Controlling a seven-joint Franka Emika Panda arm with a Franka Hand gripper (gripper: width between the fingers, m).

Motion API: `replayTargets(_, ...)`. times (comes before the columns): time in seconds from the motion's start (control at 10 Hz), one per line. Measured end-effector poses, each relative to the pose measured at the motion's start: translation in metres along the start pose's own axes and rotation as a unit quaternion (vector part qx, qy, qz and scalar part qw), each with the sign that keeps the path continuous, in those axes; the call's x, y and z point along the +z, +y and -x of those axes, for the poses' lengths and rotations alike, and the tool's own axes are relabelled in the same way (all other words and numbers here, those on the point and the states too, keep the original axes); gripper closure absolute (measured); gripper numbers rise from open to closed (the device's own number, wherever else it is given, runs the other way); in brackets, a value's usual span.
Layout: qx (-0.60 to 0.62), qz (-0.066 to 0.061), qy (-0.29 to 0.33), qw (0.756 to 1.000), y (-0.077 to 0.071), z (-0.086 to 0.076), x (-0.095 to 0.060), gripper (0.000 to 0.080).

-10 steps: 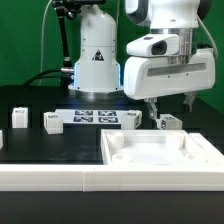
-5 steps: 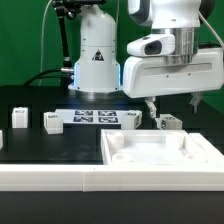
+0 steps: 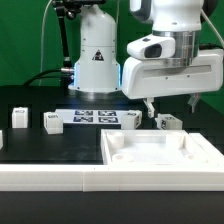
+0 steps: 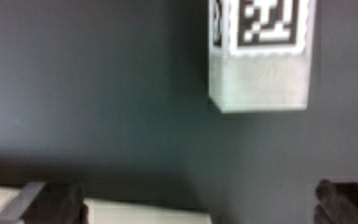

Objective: Assemble one leg

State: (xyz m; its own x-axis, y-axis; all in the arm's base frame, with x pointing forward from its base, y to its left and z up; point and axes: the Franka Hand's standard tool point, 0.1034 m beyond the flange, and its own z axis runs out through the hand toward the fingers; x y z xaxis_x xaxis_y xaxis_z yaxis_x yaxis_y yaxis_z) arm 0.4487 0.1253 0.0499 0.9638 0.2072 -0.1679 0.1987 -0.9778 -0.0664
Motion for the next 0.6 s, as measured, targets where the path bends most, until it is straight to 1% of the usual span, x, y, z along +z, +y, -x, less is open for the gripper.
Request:
replayTargets(0.1,0.002,-0.001,-0.036,0.999,-0.002,-0.003,-0.005,0.0151)
replayTargets(0.2,0.002,-0.001,-0.06,0.998,-0.007,-0.005,-0.005,0.0151)
replayTargets(0.3,0.001,0.0,-0.098,0.995,-0.01,0.002,-0.001,0.0151)
replayTargets(0.5,0.001,-0.001,-0.163,0.987,-0.016,0.004,0.01,0.0151)
replayTargets(0.6,0.001,-0.002,-0.202,0.979,-0.018,0.008,0.015,0.0151)
